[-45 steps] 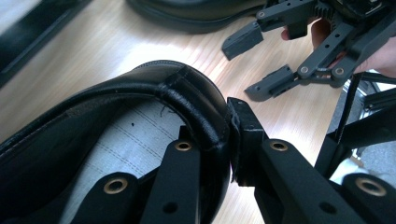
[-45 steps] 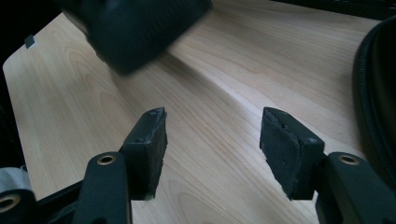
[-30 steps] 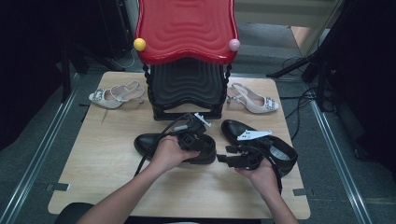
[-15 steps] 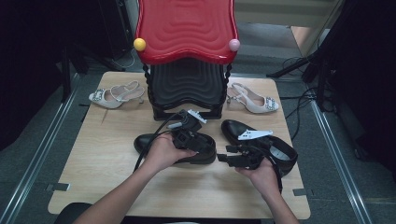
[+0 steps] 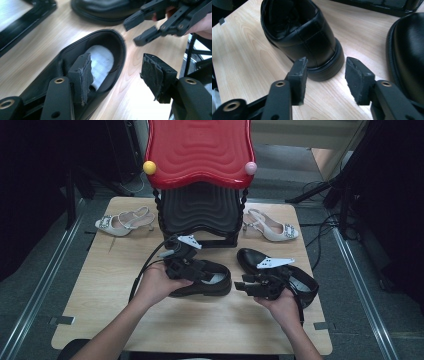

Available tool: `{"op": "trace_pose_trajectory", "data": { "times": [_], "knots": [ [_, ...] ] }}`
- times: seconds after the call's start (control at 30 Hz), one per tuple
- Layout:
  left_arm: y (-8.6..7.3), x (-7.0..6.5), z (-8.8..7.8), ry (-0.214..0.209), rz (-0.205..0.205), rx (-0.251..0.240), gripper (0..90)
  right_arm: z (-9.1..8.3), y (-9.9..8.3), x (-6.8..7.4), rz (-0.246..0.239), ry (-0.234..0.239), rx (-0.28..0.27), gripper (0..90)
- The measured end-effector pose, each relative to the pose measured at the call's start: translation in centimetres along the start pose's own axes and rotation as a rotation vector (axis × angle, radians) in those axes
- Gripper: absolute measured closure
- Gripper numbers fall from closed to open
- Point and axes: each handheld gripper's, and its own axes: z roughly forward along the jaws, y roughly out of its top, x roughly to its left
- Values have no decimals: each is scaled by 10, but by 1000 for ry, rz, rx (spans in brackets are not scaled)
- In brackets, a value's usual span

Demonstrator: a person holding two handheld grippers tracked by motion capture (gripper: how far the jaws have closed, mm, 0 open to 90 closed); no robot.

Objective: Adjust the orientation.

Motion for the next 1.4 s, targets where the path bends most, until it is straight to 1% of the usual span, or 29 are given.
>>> {"op": "trace_pose_trajectory", "data": {
  "times": [0.03,0.07,0.1,0.13,0.17,0.2,0.23,0.27,0.37,0.43,0.47,0.6,0.63,0.73,0.8,0.83,0.87,0.9,0.93,1.0,1.03,1.07,1.1,1.17,1.2,1.27,1.33,1.37,1.4],
  "knots": [
    [-4,2,-3,8,-7,-4,412,0,3,-2,6,4,-5,596],
    [-7,4,-6,18,-9,-11,412,0,3,-2,6,4,-5,596],
    [-14,6,-11,25,-22,-21,405,0,6,-3,3,3,-4,650],
    [-18,6,-13,32,-25,-26,404,0,7,-4,-1,4,-3,674],
    [-18,6,-13,32,-25,-26,402,1,9,-5,-1,1,-3,716],
    [-27,8,-18,52,-30,-32,401,1,10,-6,0,4,-2,739],
    [-32,9,-20,57,-38,-29,401,2,12,-7,9,6,3,781],
    [-32,9,-20,57,-38,-29,401,2,12,-7,9,6,3,781],
    [-45,14,-24,78,-59,-20,404,6,17,-8,14,5,21,851],
    [-59,18,-29,90,-74,-27,403,10,22,-9,10,2,27,882],
    [-59,18,-29,90,-74,-27,402,10,22,-9,10,2,27,882],
    [-76,22,-32,111,-97,-30,396,15,28,-11,-3,-25,8,900],
    [-84,25,-35,124,-108,-36,396,17,30,-11,-2,-29,7,900],
    [-90,26,-37,127,-108,-53,403,20,33,-11,-4,-32,-1,900],
    [-97,29,-40,121,-106,-77,462,25,34,-12,-1,-33,-5,900],
    [-100,31,-40,113,-119,-93,547,30,36,-12,-5,-31,-2,900],
    [-102,33,-41,113,-143,-102,547,30,36,-12,-5,-31,-2,900],
    [-103,35,-42,123,-160,-96,605,32,36,-12,-7,-28,2,900],
    [-106,36,-44,141,-170,-84,723,35,37,-11,-7,-23,10,900],
    [-108,37,-45,141,-175,-91,821,38,36,-9,-22,-21,18,900],
    [-108,39,-46,136,-183,-91,821,38,36,-9,-22,-21,18,900],
    [-109,41,-46,132,-184,-85,875,38,36,-8,-29,-27,18,900],
    [-110,42,-45,135,-186,-70,898,38,37,-8,-31,-27,20,900],
    [-112,46,-41,143,-190,-31,900,38,36,-8,-28,-25,20,900],
    [-115,51,-37,138,-205,-16,900,37,36,-8,-26,-22,23,900],
    [-116,52,-35,137,-214,-14,900,37,36,-8,-29,-23,25,900],
    [-118,56,-30,139,-223,1,899,36,36,-7,-29,-22,33,900],
    [-119,60,-25,135,-232,22,899,36,36,-7,-33,-14,36,900],
    [-119,60,-25,135,-232,22,898,36,36,-7,-33,-14,36,900]
  ]
}}
